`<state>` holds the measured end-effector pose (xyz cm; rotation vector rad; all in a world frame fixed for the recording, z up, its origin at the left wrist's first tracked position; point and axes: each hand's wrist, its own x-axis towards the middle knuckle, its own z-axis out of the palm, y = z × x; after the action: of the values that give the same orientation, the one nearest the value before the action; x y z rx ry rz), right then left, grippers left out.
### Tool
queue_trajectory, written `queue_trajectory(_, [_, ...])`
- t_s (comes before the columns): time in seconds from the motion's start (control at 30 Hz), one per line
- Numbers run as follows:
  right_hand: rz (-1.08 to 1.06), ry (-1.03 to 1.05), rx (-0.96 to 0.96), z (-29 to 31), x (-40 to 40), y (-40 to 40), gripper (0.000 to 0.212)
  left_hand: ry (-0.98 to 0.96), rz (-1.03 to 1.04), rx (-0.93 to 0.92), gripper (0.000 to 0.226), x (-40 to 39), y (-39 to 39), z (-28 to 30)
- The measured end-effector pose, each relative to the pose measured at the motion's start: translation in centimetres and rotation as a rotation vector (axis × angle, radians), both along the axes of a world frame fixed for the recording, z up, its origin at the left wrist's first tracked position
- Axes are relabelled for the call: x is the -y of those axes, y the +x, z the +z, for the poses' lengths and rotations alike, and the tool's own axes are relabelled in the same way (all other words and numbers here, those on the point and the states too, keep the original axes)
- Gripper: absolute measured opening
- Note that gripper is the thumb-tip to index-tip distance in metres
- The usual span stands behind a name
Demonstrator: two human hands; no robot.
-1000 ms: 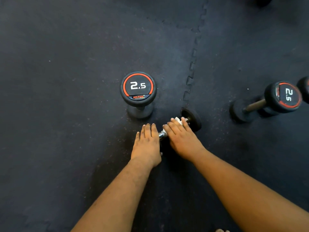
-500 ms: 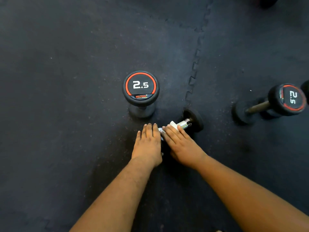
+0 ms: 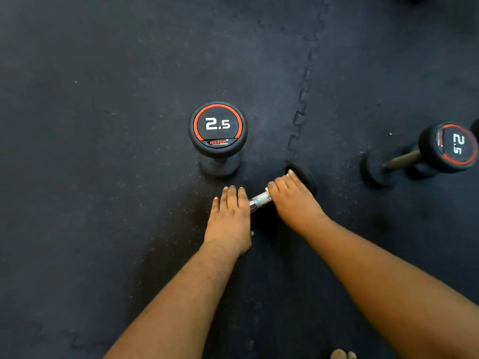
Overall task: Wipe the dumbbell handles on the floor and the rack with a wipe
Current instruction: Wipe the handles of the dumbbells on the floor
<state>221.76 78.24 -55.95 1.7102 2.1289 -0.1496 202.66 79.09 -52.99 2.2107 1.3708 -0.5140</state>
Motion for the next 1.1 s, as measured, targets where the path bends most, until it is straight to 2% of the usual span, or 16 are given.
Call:
queue_trajectory(0.07, [0.012,-0.105,-0.013,0.4,-3.1,-0.7,0.027,-0.010,-0.002,-0.004,0.114,-0.1,0.0,-0.1])
queue_trajectory(0.13, [0.001,-0.143,-0.045,0.5,-3.5,-0.7,0.028,-0.023,0.006,0.002,0.114,-0.3,0.0,0.1])
queue_trajectory(0.23, [0.005,0.007,-0.193,-0.2,1.0,0.2,0.053,-0.021,0.019,0.013,0.114,-0.2,0.0,0.2])
queue_trajectory(0.3, [-0.005,0.045,-0.218,-0.4,3.3,0.3,0.067,-0.014,0.028,0.019,0.114,0.0,0.0,0.1])
queue_trajectory(0.33, [-0.015,0.040,-0.229,-0.5,3.1,0.0,0.066,-0.015,0.026,0.016,0.114,0.0,0.1,0.1])
queue_trajectory(0.43, [0.035,-0.039,-0.271,-0.2,-0.6,-2.2,0.042,-0.032,0.031,0.009,0.115,-0.4,0.1,0.2])
queue_trajectory(0.5, [0.094,-0.083,-0.265,0.0,-1.6,-3.7,0.036,-0.048,0.027,0.007,0.116,-0.7,0.1,0.3])
queue_trajectory(0.6, [0.134,0.003,-0.373,-0.6,1.7,-3.1,0.054,-0.056,0.028,0.025,0.114,-0.8,-0.1,0.2])
queue_trajectory(0.67, [0.175,0.077,-0.364,-1.1,4.0,-2.1,0.063,-0.047,0.027,0.027,0.113,-0.7,-0.2,0.0])
queue_trajectory(0.73, [0.161,0.094,-0.313,-1.2,3.1,-2.3,0.060,-0.049,0.018,0.018,0.114,-0.8,-0.1,0.0])
queue_trajectory(0.83, [0.097,0.008,-0.279,-1.0,-1.0,-4.5,0.041,-0.049,0.015,0.003,0.116,-0.9,0.0,0.0])
queue_trajectory(0.9, [0.102,-0.027,-0.274,-0.9,-2.0,-5.1,0.036,-0.061,0.020,0.007,0.117,-1.0,0.0,0.2])
queue_trajectory(1.1, [0.102,0.182,-0.497,-1.5,2.4,-3.3,0.057,-0.054,0.017,0.033,0.112,-0.6,-0.2,0.0])
